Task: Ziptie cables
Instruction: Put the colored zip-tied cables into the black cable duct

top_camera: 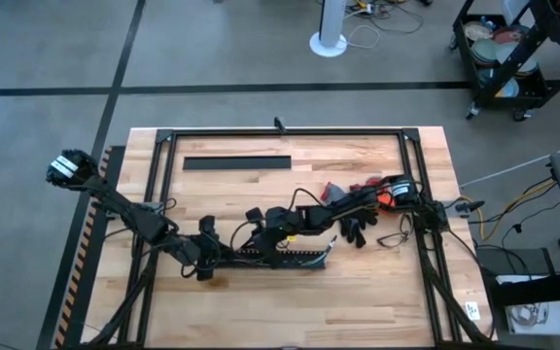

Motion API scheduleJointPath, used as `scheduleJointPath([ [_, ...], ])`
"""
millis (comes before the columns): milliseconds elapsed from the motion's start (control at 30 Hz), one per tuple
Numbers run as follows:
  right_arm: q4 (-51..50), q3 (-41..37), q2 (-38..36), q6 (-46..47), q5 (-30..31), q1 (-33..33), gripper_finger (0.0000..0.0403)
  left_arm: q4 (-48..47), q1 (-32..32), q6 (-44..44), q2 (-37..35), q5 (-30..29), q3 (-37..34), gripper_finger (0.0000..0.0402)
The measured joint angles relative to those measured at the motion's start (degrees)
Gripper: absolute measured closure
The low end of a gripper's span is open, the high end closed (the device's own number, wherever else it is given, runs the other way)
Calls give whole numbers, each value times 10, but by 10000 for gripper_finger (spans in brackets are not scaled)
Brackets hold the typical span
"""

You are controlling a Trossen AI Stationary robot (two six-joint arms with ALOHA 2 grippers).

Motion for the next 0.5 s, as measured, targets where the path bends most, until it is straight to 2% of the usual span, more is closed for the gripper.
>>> scheduleJointPath([
  [200,-12,0,-2,16,-6,2,403,1,1,-5,0,-5,0,401],
  [500,-38,28,-4,-56,-1,13,403,0,2,-5,0,-13,0,402],
])
